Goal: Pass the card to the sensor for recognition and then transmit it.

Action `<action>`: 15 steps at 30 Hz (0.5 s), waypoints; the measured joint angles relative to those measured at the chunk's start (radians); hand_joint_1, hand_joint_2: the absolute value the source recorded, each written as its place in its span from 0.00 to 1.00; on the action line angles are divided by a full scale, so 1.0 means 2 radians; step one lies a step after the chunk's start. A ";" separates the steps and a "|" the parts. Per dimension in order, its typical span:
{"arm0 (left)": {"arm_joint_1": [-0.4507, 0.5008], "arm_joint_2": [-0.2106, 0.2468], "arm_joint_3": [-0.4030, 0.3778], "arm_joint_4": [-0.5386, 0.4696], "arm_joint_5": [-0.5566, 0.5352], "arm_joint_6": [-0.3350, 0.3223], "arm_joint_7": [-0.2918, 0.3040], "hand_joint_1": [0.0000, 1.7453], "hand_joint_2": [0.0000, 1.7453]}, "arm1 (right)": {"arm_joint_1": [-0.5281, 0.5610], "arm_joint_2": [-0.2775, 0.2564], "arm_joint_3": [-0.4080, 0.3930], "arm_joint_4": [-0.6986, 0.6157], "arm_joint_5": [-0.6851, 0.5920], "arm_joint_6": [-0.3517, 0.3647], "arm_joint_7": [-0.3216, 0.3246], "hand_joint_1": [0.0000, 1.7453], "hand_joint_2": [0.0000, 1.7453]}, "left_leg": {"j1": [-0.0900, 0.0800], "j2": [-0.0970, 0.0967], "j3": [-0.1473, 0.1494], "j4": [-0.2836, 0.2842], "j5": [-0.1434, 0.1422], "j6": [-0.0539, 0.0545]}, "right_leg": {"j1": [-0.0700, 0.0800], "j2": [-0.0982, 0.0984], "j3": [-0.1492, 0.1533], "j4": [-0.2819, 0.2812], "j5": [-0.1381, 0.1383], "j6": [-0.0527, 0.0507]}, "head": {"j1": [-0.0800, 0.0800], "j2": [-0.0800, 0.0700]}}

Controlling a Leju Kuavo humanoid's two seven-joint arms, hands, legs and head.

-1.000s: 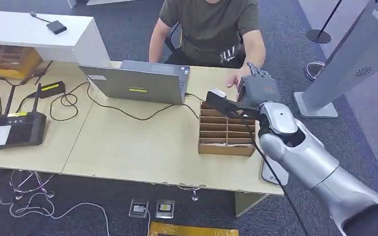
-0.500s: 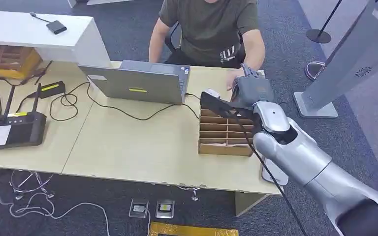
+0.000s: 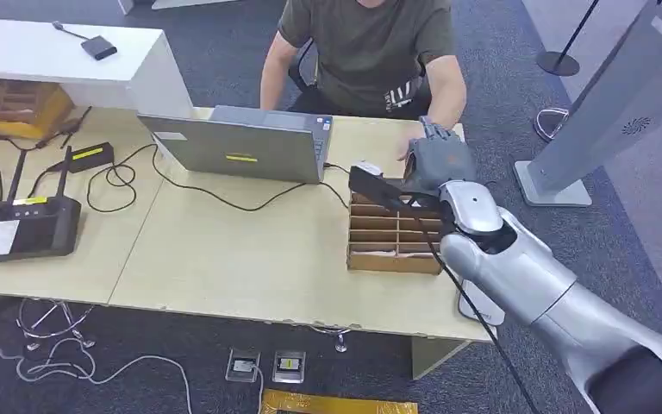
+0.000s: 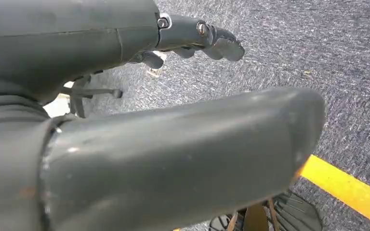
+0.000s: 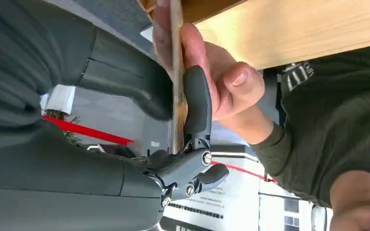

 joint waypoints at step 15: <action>0.000 -0.004 0.003 0.000 0.002 -0.001 -0.018 0.00 0.00 | 0.007 -0.008 0.013 -0.007 0.055 -0.110 0.016 0.00 0.00 | 0.000 0.000 0.001 0.000 0.000 0.000 | 0.000 0.000 0.000 0.000 0.000 0.000 | 0.000 0.000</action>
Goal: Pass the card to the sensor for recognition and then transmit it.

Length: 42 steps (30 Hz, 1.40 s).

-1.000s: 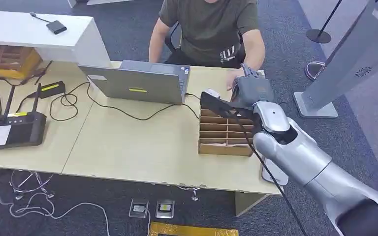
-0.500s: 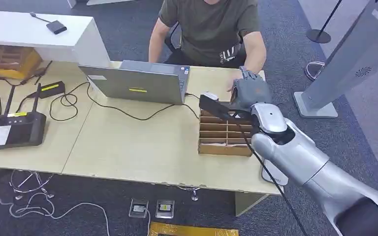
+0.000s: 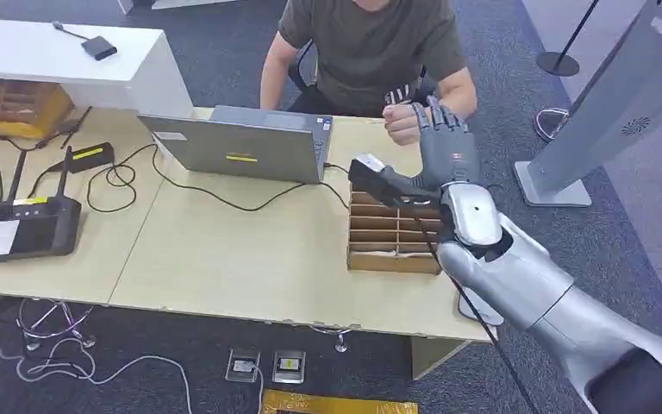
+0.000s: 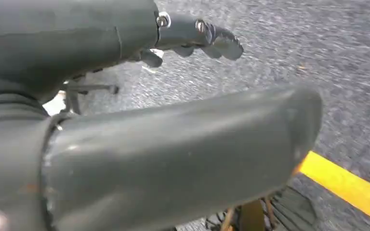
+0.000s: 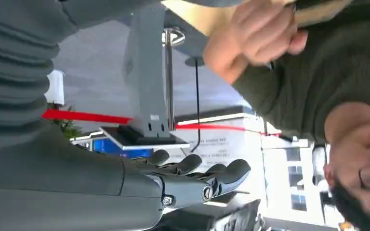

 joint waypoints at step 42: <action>0.000 -0.001 -0.001 0.000 -0.027 -0.017 -0.014 0.00 0.00 | 0.173 -0.132 -0.135 -0.303 0.045 0.176 0.064 0.00 1.00 | 0.000 0.001 0.000 0.000 0.000 0.000 | 0.000 0.000 0.000 0.000 0.000 0.000 | 0.000 0.000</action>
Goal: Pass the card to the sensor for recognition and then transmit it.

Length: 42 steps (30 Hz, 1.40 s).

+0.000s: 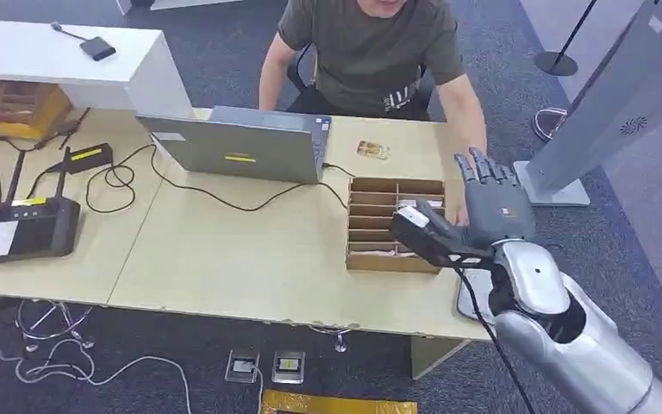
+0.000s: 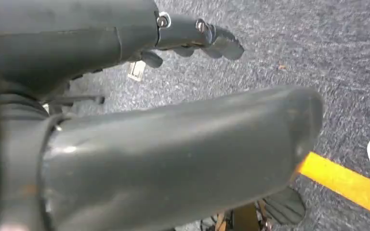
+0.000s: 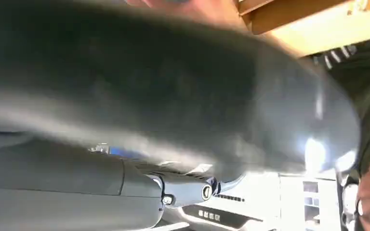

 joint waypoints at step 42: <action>-0.002 0.015 -0.026 0.000 -0.008 -0.008 0.032 0.00 0.00 | 0.212 -0.020 -0.086 -0.092 0.002 -0.196 -0.040 0.00 1.00 | 0.000 0.001 0.000 0.000 0.000 0.000 | 0.000 0.000 0.000 0.000 0.000 0.000 | 0.000 0.000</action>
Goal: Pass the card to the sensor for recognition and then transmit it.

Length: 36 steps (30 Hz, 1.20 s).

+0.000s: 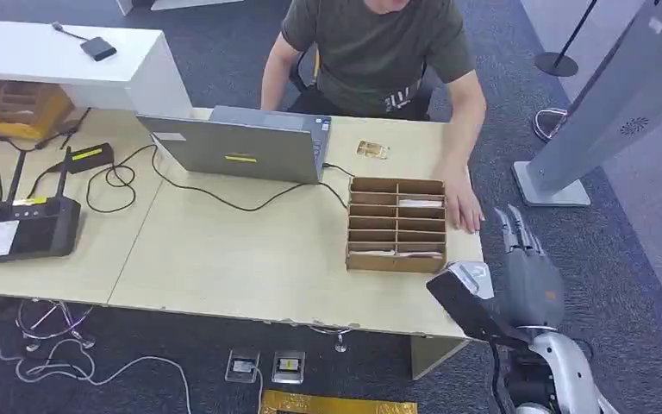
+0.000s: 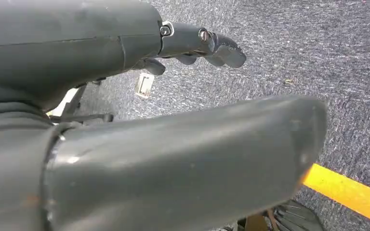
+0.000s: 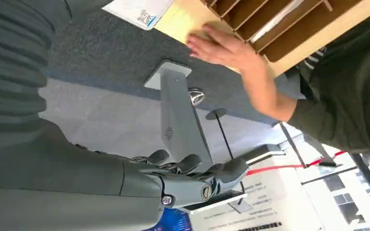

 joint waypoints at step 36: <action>-0.002 0.007 -0.033 0.000 -0.024 -0.006 0.024 0.00 0.00 | -0.128 0.036 0.128 0.152 0.031 0.121 -0.029 0.00 1.00 | 0.000 0.000 0.000 0.000 0.000 0.000 | 0.000 0.000 0.000 0.000 0.000 0.000 | 0.000 0.000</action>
